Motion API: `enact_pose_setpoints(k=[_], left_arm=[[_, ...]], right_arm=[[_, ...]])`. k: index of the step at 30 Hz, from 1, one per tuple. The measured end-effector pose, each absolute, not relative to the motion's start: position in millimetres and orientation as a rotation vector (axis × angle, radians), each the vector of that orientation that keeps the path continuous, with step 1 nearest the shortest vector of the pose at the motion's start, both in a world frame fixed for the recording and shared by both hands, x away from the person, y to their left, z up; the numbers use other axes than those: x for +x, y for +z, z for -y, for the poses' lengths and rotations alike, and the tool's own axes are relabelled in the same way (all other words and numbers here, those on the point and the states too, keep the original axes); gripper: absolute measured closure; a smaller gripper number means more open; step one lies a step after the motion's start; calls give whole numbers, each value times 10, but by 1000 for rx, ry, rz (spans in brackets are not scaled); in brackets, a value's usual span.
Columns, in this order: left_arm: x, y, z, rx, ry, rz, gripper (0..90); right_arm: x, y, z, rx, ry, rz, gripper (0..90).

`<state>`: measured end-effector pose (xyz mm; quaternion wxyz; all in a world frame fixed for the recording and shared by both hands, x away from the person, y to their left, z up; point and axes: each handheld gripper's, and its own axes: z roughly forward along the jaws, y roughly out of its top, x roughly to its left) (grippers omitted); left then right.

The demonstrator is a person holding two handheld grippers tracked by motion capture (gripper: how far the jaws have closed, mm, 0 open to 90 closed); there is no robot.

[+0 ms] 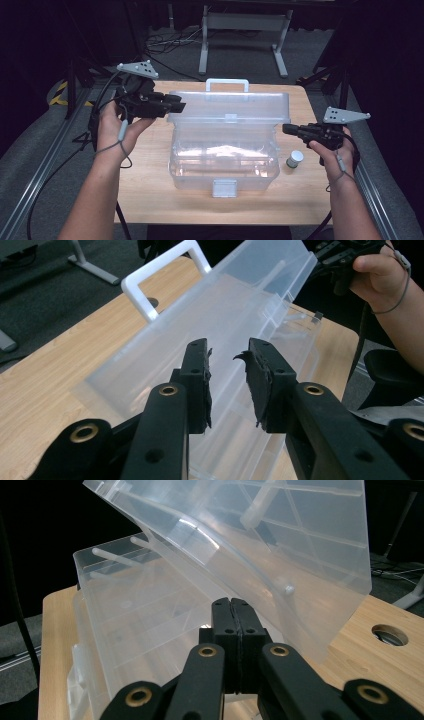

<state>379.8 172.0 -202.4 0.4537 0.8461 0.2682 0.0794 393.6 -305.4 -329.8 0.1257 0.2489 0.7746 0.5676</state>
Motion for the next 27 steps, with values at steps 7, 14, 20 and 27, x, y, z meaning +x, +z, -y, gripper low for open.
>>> enact_pose_setpoints(k=[7, 14, 20, 27], left_arm=[[3706, -2171, -1777, 2054, 211, -660, 708], [3642, -2395, -1829, 2005, 253, -654, 726], [3606, -2596, -1837, 1957, 298, -649, 750], [3618, -2829, -1835, 1921, 304, -656, 754]], right_arm=[[3980, -3274, 3044, 753, 1664, -2225, 900], [4023, -3258, 3011, 778, 1667, -2186, 900], [4033, -3248, 2982, 777, 1623, -2193, 900], [4025, -3263, 2986, 776, 1638, -2188, 900]])
